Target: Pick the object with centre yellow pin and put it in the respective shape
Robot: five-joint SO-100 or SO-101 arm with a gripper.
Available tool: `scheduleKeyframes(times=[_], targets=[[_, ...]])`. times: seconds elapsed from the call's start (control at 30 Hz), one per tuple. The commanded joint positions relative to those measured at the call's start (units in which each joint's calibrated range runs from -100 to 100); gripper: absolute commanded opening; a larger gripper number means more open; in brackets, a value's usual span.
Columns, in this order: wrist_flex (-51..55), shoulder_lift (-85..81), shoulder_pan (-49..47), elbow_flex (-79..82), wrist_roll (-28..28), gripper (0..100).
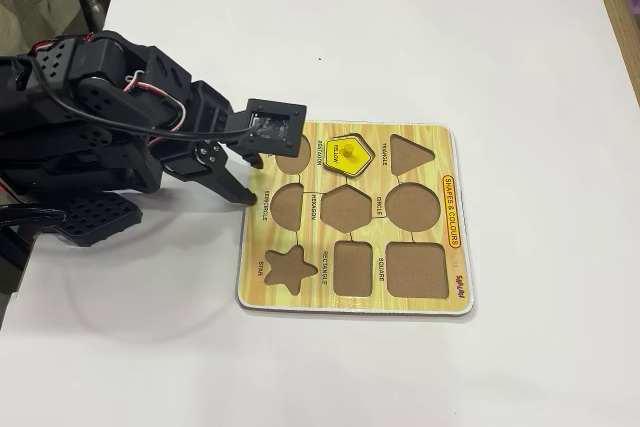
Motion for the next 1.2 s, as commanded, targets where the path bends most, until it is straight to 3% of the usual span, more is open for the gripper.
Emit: scheduleKeyframes(times=[0.0, 1.17], targets=[[2.7, 0.9, 0.5, 0.4, -0.1, 16], [2.7, 0.9, 0.3, 0.4, 0.4, 17]])
